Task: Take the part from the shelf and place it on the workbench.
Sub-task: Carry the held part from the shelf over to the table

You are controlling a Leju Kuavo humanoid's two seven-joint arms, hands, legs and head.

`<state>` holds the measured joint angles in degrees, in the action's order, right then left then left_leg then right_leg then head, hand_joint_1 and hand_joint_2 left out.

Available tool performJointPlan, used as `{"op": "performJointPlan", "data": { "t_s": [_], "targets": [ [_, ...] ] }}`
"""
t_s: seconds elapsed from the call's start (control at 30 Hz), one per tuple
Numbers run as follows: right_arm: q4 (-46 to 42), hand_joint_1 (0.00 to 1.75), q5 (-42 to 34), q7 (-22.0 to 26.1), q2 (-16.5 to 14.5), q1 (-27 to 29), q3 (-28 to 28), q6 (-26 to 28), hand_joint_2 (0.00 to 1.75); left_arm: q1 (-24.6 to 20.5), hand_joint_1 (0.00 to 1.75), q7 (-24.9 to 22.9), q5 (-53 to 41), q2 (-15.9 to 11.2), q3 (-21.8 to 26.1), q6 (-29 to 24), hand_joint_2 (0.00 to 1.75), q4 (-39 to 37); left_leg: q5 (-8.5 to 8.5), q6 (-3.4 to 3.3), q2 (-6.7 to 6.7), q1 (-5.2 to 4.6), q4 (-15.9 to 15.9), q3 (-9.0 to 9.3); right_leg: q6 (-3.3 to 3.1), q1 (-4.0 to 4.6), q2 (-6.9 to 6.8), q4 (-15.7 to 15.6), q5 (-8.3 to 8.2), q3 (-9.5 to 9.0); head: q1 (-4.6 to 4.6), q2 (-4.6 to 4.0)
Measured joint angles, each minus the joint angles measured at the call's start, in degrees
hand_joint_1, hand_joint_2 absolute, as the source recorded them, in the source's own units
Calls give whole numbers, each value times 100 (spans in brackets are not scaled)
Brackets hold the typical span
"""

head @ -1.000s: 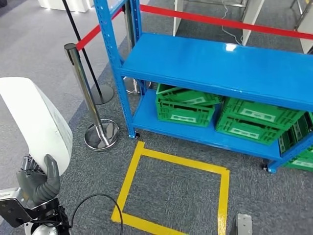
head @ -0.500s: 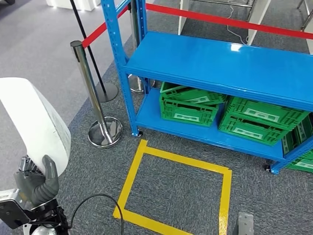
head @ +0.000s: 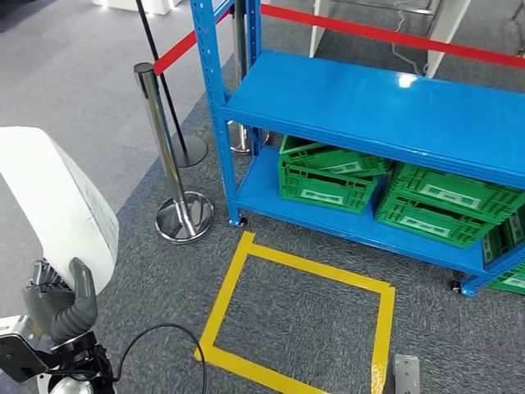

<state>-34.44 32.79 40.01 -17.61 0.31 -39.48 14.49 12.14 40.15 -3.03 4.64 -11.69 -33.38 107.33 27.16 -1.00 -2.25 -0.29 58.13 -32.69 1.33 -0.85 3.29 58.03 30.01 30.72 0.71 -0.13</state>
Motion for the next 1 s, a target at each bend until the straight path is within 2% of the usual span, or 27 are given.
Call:
{"op": "performJointPlan", "data": {
  "t_s": [0.07,0.13,0.17,0.23,0.27,0.3,0.33,0.37,0.43,0.47,0.5,0.57,0.6,0.63,0.7,0.73,0.77,0.8,0.83,0.87,0.9,0.93,0.97,1.0],
  "targets": [
    [0,0,21,1,-1,10,55,-2,0,1,175,0,1,-4,1,5,175,9,-19,61,-75,15,12,-35,-43,-4,-102,-22,-17,-2,2,0],
    [-1,0,27,3,-1,4,101,-1,0,-2,175,0,1,-11,2,7,175,19,127,131,-12,19,218,-129,-108,-29,-222,-50,-39,-15,-22,0],
    [-1,0,28,4,-1,4,120,-1,0,-5,175,0,2,-16,2,7,175,23,288,168,54,28,485,-245,-130,-38,-287,-58,-43,-20,-36,0],
    [-1,0,31,4,-1,11,139,-2,0,-7,175,0,6,-23,2,9,175,25,646,233,137,53,1247,-579,-151,-36,-423,-55,-36,-15,-55,0],
    [-1,0,35,3,-1,14,148,-1,0,-2,175,0,9,-27,2,11,175,25,730,253,148,67,1524,-695,-153,-36,-490,-54,-32,-15,-54,0],
    [-1,0,40,3,-1,14,161,-1,0,1,175,0,12,-32,3,14,175,25,704,263,158,78,1608,-723,-154,-36,-556,-53,-28,-16,-55,0],
    [-1,0,46,3,-1,14,183,0,0,2,175,0,14,-36,3,15,175,27,567,262,177,85,1453,-636,-150,-35,-615,-52,-23,-25,-55,0],
    [-1,0,49,3,-1,13,212,0,0,2,175,0,15,-42,4,15,175,30,362,250,232,85,1107,-459,-142,-35,-670,-53,-15,-40,-55,0],
    [-1,0,49,4,-1,12,273,0,0,-10,175,0,14,-49,6,15,175,45,72,195,484,40,336,-79,-107,-18,-773,-49,8,-65,-56,0],
    [-1,0,48,4,-1,13,293,0,0,-20,175,0,11,-52,7,14,175,53,21,160,588,13,105,22,-82,-4,-824,-48,17,-68,-54,0],
    [-1,0,47,4,-1,13,309,0,0,-24,175,0,7,-55,8,11,175,60,30,128,636,-15,6,50,-56,10,-882,-48,23,-68,-49,0],
    [-1,0,45,3,-1,8,350,0,0,-14,175,0,-2,-58,17,4,175,69,16,61,538,-21,-27,21,4,17,-976,-60,35,-76,-40,0],
    [-1,0,45,4,-1,2,374,-1,0,-7,175,2,-5,-60,25,-1,175,78,-3,25,476,-10,-49,18,34,10,-918,-33,77,-65,-35,0],
    [-1,0,45,5,-1,-3,392,-1,0,-11,175,3,-7,-60,32,-3,175,86,-24,-15,419,5,-71,18,57,2,-794,82,171,-14,-27,0],
    [1,0,44,7,0,7,402,-2,0,-25,175,6,-9,-58,40,-3,175,100,-51,-73,297,22,-91,11,75,-9,-474,704,513,276,-4,0],
    [1,0,42,7,1,21,401,-2,0,-27,175,5,-9,-56,42,-3,175,101,-56,-87,227,19,-90,4,73,-8,-392,1121,686,476,2,0],
    [1,0,39,5,1,39,401,-2,0,-22,175,4,-9,-55,44,-2,175,101,-58,-93,151,13,-89,3,73,-6,-357,1459,786,651,6,0],
    [1,0,36,4,2,52,400,-2,0,-17,175,4,-8,-55,46,-2,175,101,-59,-95,73,9,-86,4,70,-4,-343,1611,772,746,5,0],
    [1,0,34,3,2,61,400,-2,0,-14,175,4,-8,-55,49,-2,175,101,-59,-94,-11,7,-81,7,64,-5,-332,1523,636,732,5,0],
    [1,0,34,3,3,64,401,-2,0,-12,175,4,-7,-55,52,-2,175,101,-56,-90,-97,9,-69,10,55,-9,-298,1216,411,613,6,0],
    [1,0,33,3,7,63,401,-2,0,-12,175,4,-7,-55,54,-2,175,101,-50,-79,-176,14,-51,7,45,-20,-186,816,196,443,7,0],
    [2,0,33,4,11,63,402,-2,0,-16,175,4,-7,-55,57,-2,175,102,-40,-59,-254,11,-17,-13,37,-42,-19,440,48,283,5,0],
    [3,0,32,3,15,66,403,-3,0,-21,175,4,-6,-55,61,-2,175,102,-39,-31,-325,14,13,-44,30,-58,124,195,-21,164,3,0],
    [5,0,32,2,17,71,406,-4,0,-23,175,3,-6,-55,64,-3,175,103,-45,2,-393,23,34,-81,22,-64,225,89,-17,107,1,0]
  ]
}}
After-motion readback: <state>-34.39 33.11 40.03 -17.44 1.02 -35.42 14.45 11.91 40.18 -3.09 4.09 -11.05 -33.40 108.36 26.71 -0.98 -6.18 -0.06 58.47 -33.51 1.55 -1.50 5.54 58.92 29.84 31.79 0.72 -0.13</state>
